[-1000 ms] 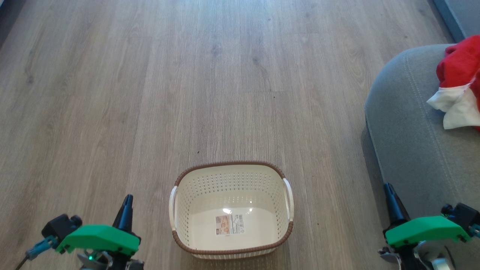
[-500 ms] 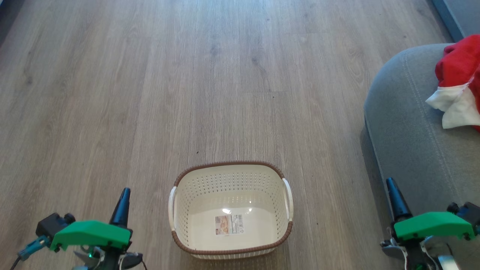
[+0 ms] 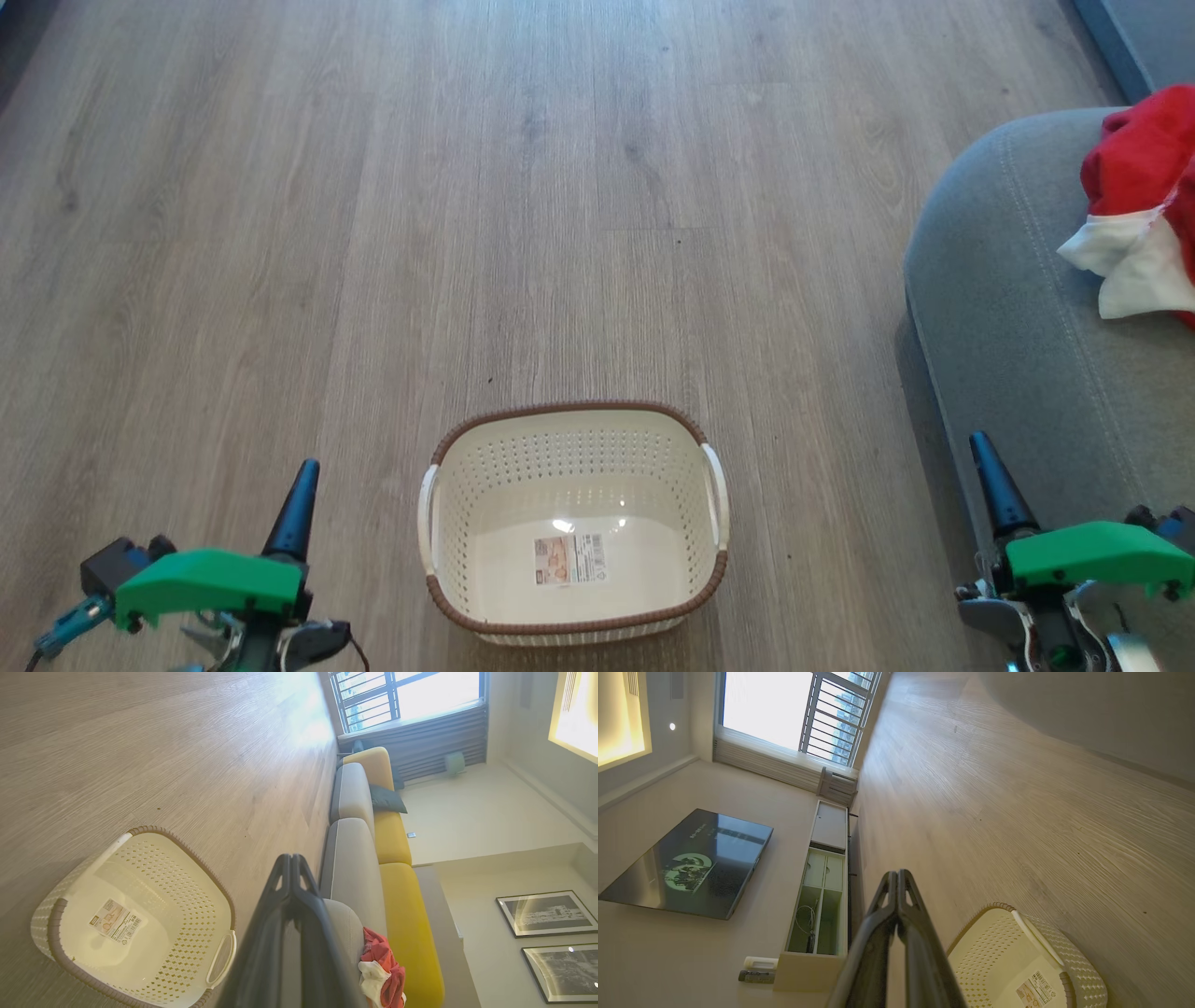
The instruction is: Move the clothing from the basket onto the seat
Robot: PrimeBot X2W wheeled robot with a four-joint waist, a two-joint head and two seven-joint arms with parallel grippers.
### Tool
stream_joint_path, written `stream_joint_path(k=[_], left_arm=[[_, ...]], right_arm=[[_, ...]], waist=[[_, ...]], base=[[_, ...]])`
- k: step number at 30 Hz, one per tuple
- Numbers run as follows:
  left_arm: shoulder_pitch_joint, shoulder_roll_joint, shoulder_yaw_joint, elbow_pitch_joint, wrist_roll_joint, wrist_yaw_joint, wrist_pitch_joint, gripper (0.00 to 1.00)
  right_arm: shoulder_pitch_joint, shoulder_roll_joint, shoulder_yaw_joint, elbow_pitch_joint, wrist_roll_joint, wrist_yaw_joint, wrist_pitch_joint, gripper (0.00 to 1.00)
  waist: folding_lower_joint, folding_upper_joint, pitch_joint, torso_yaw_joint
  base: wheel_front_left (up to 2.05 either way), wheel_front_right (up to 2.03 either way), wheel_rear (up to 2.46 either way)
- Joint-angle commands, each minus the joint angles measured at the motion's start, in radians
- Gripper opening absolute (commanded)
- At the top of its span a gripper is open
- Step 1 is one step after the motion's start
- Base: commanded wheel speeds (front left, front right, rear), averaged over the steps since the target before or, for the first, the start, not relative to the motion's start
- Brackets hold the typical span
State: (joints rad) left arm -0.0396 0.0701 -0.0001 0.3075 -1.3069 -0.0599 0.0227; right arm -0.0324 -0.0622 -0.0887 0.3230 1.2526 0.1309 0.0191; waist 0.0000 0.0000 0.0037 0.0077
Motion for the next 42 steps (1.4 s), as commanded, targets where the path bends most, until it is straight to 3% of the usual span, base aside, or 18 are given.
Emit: stream_joint_path(k=[1, 30, 42], left_arm=[[-0.056, 0.003, 0.035, -0.038, -0.027, -0.014, 0.008, 0.00], [-0.069, -0.020, 0.114, -0.062, -0.301, -0.071, 0.091, 0.00], [-0.069, -0.020, 0.114, -0.062, -0.301, -0.071, 0.091, 0.00]], right_arm=[[-0.056, 0.001, 0.010, -0.042, 0.029, 0.000, 0.011, 0.00], [-0.076, 0.012, -0.025, -0.078, 0.356, 0.000, 0.094, 0.00], [-0.076, 0.012, -0.025, -0.078, 0.356, 0.000, 0.094, 0.00]], waist=[[0.0000, 0.0000, 0.000, 0.000], [0.0000, 0.0000, -0.001, -0.008], [0.0000, 0.0000, -0.001, -0.008]], base=[[0.00, 0.00, 0.00], [0.00, 0.00, 0.00], [0.00, 0.00, 0.00]])
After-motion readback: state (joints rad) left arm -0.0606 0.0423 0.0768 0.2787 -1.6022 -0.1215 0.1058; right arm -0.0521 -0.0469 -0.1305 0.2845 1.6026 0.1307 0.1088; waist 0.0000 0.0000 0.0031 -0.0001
